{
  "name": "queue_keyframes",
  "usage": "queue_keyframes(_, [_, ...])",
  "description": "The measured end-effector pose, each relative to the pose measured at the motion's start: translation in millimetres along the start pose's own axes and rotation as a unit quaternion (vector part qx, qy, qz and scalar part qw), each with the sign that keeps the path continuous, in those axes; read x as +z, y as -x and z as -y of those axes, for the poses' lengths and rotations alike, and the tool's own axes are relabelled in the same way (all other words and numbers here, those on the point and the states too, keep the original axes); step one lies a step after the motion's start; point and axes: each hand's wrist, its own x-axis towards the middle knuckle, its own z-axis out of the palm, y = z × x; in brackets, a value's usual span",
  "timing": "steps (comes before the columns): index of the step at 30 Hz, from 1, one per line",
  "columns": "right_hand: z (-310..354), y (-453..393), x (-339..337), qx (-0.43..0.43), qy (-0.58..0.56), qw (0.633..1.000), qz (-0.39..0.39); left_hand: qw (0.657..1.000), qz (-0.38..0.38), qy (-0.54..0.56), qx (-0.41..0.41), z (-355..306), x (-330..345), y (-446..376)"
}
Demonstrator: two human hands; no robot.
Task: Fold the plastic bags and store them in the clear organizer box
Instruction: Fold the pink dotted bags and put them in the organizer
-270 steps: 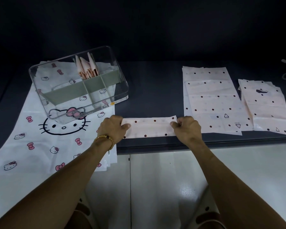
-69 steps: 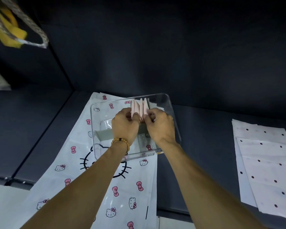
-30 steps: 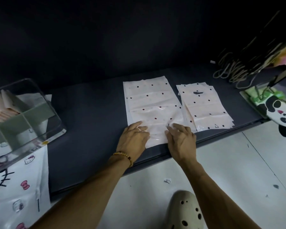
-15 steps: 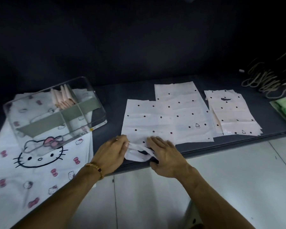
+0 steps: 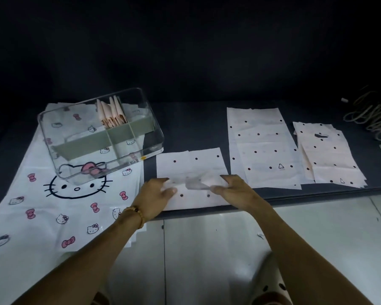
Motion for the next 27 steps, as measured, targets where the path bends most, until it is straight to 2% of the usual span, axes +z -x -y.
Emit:
queue_keyframes(2, [-2.2, 1.6, 0.9, 0.017, -0.058, 0.998, -0.023, 0.998, -0.053, 0.026, -0.019, 3.5, 3.0, -4.1])
queue_keyframes(5, [-9.6, 1.4, 4.3, 0.034, -0.120, 0.988, -0.088, 0.995, -0.060, 0.048, -0.070, 6.3, 4.0, -12.3])
queue_keyframes(7, [-11.3, 0.3, 6.0, 0.041, -0.090, 0.986, -0.134, 0.992, -0.054, 0.055, -0.096, 7.4, 2.8, -17.5])
queue_keyframes(9, [-13.1, -3.5, 7.6, 0.045, 0.000, 0.984, -0.175, 0.991, -0.052, 0.056, -0.111, 8.9, 1.5, -21.5])
queue_keyframes(12, [-12.3, -8.3, 13.8, 0.039, 0.076, 0.979, -0.187, 0.987, -0.086, 0.022, -0.134, 9.4, 1.2, -27.0])
queue_keyframes(20, [-9.0, -16.4, 17.0, 0.096, 0.059, 0.974, -0.194, 0.972, -0.151, -0.101, -0.151, -0.1, 2.4, -30.4])
queue_keyframes(22, [-9.1, -16.4, 16.8, 0.107, 0.049, 0.975, -0.190, 0.954, -0.202, -0.201, -0.097, -2.3, 2.9, -22.5])
queue_keyframes(24, [-9.6, -17.5, 16.8, 0.109, 0.045, 0.974, -0.191, 0.929, -0.210, -0.304, 0.033, -1.2, 8.7, -12.9])
queue_keyframes(26, [-10.8, -18.4, 16.8, 0.107, 0.036, 0.975, -0.193, 0.915, -0.119, -0.355, 0.152, 3.8, 18.7, -4.8])
queue_keyframes(27, [-11.5, -18.5, 17.1, 0.106, 0.033, 0.975, -0.194, 0.912, -0.064, -0.361, 0.184, 8.9, 24.4, -1.5])
